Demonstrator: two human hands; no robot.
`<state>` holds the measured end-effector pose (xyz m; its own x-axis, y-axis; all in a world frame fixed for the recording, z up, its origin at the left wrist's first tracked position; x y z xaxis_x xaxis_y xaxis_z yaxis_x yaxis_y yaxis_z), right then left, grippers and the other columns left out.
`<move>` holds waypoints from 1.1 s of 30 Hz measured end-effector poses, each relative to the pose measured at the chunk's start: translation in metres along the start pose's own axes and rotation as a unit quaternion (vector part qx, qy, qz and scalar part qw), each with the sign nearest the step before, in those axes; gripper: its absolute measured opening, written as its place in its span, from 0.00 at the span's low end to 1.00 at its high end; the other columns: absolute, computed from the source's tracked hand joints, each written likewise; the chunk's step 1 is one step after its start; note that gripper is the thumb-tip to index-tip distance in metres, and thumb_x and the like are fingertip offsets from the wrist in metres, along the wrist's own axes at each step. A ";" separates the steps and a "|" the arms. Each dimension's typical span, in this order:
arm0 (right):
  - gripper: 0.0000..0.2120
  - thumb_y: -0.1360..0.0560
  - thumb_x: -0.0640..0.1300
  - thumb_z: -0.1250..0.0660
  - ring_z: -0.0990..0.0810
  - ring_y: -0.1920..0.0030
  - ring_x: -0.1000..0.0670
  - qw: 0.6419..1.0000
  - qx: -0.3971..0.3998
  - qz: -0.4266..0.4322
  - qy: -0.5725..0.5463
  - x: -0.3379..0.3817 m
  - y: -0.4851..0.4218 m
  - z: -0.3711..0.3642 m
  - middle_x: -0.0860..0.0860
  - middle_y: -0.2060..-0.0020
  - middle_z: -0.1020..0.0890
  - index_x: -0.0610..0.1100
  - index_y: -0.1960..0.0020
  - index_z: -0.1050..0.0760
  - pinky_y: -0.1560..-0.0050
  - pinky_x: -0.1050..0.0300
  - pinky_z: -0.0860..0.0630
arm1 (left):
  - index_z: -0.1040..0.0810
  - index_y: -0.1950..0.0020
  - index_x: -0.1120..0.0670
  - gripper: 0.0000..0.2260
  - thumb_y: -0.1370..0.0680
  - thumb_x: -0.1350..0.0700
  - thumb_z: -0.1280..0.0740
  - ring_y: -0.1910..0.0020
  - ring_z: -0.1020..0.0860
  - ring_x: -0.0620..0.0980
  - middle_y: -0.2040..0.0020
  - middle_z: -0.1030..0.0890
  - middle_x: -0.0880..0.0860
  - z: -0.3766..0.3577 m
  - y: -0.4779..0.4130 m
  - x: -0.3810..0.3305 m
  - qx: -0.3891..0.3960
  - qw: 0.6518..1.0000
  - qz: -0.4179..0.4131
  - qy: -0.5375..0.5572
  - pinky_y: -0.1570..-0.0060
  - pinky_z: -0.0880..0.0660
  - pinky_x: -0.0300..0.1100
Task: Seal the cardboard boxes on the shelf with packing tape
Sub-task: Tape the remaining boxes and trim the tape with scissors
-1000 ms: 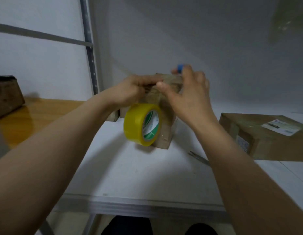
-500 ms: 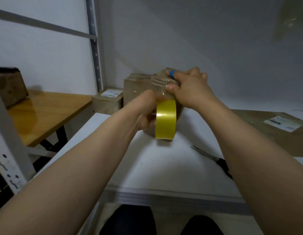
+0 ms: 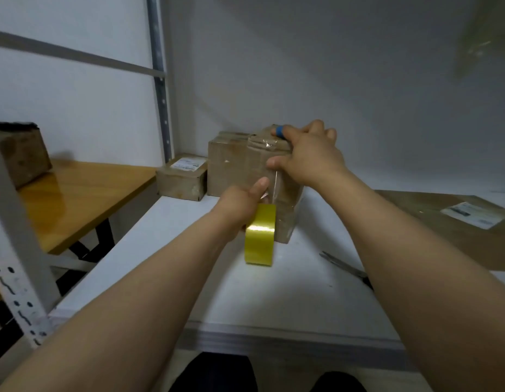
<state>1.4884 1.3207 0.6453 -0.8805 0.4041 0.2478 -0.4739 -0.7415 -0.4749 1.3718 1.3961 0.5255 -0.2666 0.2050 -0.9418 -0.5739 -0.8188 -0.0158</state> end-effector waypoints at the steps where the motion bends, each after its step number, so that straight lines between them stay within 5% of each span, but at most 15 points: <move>1: 0.31 0.27 0.63 0.30 0.39 0.31 0.41 1.000 -0.012 -0.003 0.003 0.001 0.000 -0.002 0.47 0.34 0.35 0.63 0.27 0.35 0.47 0.50 0.31 | 0.21 0.50 0.53 0.20 0.19 0.37 0.39 0.55 0.20 0.54 0.53 0.18 0.55 -0.010 0.004 0.006 0.050 0.998 0.028 0.042 0.51 0.21 0.46; 4: 0.29 0.26 0.63 0.30 0.39 0.31 0.41 0.999 -0.035 -0.011 0.015 0.002 -0.003 -0.004 0.47 0.35 0.35 0.63 0.28 0.35 0.49 0.50 0.31 | 0.22 0.47 0.54 0.12 0.19 0.46 0.34 0.64 0.20 0.50 0.59 0.20 0.55 -0.042 0.022 0.021 0.179 0.961 0.101 0.187 0.65 0.21 0.42; 7: 0.30 0.27 0.64 0.30 0.39 0.30 0.42 0.999 -0.045 -0.015 0.012 0.001 -0.003 -0.004 0.48 0.35 0.34 0.64 0.27 0.35 0.50 0.51 0.32 | 0.22 0.39 0.59 0.10 0.19 0.59 0.33 0.57 0.20 0.56 0.52 0.20 0.60 -0.046 0.015 0.023 0.170 0.917 0.130 0.338 0.52 0.21 0.51; 14: 0.30 0.27 0.64 0.30 0.38 0.31 0.41 0.998 -0.056 -0.018 0.004 -0.001 -0.006 -0.005 0.47 0.34 0.34 0.63 0.27 0.34 0.49 0.51 0.32 | 0.22 0.46 0.57 0.03 0.19 0.61 0.32 0.57 0.19 0.56 0.45 0.18 0.62 -0.024 -0.017 0.025 0.041 0.959 0.091 0.266 0.62 0.19 0.47; 17: 0.32 0.26 0.62 0.30 0.40 0.29 0.40 1.000 -0.021 -0.008 0.009 0.003 -0.008 -0.008 0.46 0.32 0.36 0.61 0.26 0.35 0.38 0.47 0.28 | 0.24 0.52 0.57 0.03 0.19 0.61 0.33 0.56 0.19 0.58 0.45 0.18 0.62 -0.029 -0.024 0.025 0.037 0.963 0.094 0.249 0.61 0.19 0.48; 19: 0.33 0.25 0.59 0.29 0.37 0.29 0.42 0.994 0.014 -0.007 -0.104 0.000 -0.006 -0.003 0.45 0.30 0.37 0.60 0.24 0.37 0.30 0.47 0.30 | 0.25 0.54 0.58 0.05 0.19 0.60 0.33 0.62 0.20 0.56 0.52 0.20 0.61 -0.031 -0.023 0.022 0.047 0.961 0.106 0.250 0.71 0.19 0.46; 22: 0.21 0.24 0.49 0.31 0.23 0.44 0.48 0.956 -0.067 -0.083 -0.273 -0.038 0.018 0.021 0.46 0.35 0.29 0.53 0.33 0.31 0.39 0.47 0.21 | 0.25 0.54 0.58 0.06 0.18 0.59 0.34 0.66 0.22 0.54 0.58 0.22 0.60 -0.035 -0.018 0.021 0.069 0.959 0.117 0.248 0.80 0.23 0.43; 23: 0.15 0.23 0.45 0.34 0.21 0.48 0.46 0.970 -0.057 -0.104 -0.211 -0.050 0.028 0.020 0.45 0.40 0.25 0.48 0.38 0.29 0.44 0.43 0.19 | 0.26 0.54 0.58 0.07 0.17 0.59 0.36 0.68 0.22 0.54 0.61 0.22 0.59 -0.036 -0.016 0.020 0.075 0.958 0.117 0.249 0.81 0.24 0.42; 25: 0.09 0.21 0.40 0.38 0.18 0.50 0.42 0.986 0.104 -0.124 -0.035 -0.066 0.056 -0.009 0.41 0.47 0.20 0.41 0.42 0.26 0.47 0.41 0.18 | 0.27 0.57 0.58 0.10 0.16 0.59 0.39 0.76 0.22 0.51 0.68 0.21 0.57 -0.037 -0.010 0.017 0.082 0.958 0.114 0.251 0.82 0.26 0.41; 28: 0.11 0.21 0.39 0.35 0.16 0.52 0.44 0.903 0.371 -0.153 0.154 -0.090 0.120 -0.052 0.42 0.46 0.19 0.38 0.39 0.25 0.58 0.53 0.19 | 0.28 0.57 0.58 0.11 0.15 0.60 0.39 0.83 0.24 0.48 0.79 0.23 0.53 -0.037 -0.003 0.013 0.085 0.961 0.107 0.240 0.84 0.28 0.40; 30: 0.15 0.23 0.40 0.31 0.18 0.54 0.45 0.864 0.418 -0.123 0.250 -0.101 0.137 -0.066 0.43 0.44 0.19 0.38 0.38 0.22 0.63 0.56 0.22 | 0.28 0.57 0.58 0.11 0.15 0.60 0.39 0.83 0.24 0.48 0.80 0.24 0.53 -0.036 -0.001 0.012 0.085 0.964 0.100 0.229 0.84 0.28 0.40; 33: 0.09 0.25 0.40 0.33 0.21 0.56 0.44 0.876 0.369 -0.097 0.295 -0.106 0.136 -0.083 0.45 0.50 0.19 0.39 0.47 0.20 0.58 0.53 0.22 | 0.28 0.57 0.57 0.10 0.16 0.59 0.39 0.75 0.21 0.51 0.77 0.21 0.53 -0.037 0.000 0.013 0.090 0.965 0.103 0.224 0.82 0.26 0.39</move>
<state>1.5175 1.2211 0.4844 -0.7284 0.6060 -0.3195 -0.6823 -0.6841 0.2578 1.3967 1.3791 0.5005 -0.0514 -0.2375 -0.9700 -0.6801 -0.7029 0.2082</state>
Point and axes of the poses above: each hand's wrist, its own y-axis away from the middle knuckle, its own z-axis out of the back of the hand, x = y × z, the point moved 10 cm from there along -y, towards the middle knuckle
